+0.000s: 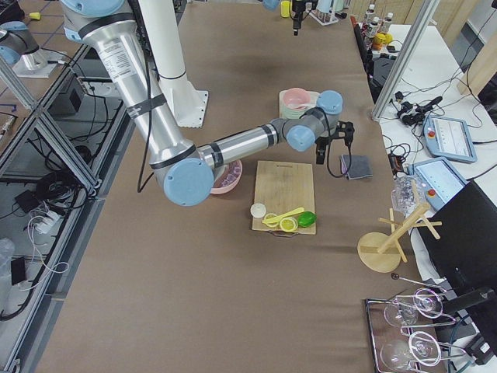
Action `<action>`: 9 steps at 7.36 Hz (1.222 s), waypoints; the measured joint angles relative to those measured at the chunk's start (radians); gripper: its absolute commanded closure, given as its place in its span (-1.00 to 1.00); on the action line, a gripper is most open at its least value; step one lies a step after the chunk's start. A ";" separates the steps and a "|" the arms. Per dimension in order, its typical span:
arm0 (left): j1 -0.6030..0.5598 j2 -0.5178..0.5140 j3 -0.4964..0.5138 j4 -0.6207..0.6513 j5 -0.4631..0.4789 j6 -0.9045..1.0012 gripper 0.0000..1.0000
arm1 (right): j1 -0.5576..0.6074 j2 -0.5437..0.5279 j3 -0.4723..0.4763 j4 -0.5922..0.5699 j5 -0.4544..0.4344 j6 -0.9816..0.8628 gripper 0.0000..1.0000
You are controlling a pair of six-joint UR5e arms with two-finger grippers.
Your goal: Stack pink bowl on green and place spoon
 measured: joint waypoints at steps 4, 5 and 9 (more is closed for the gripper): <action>-0.104 0.175 -0.004 -0.009 0.017 0.117 -0.96 | 0.202 -0.116 -0.024 -0.169 -0.001 -0.515 -1.00; -0.115 0.186 0.003 -0.009 0.023 0.116 -0.96 | 0.216 -0.118 -0.026 -0.198 -0.004 -0.564 -1.00; -0.121 0.194 0.009 -0.007 0.025 0.114 -0.96 | 0.223 -0.118 -0.028 -0.216 -0.002 -0.585 -1.00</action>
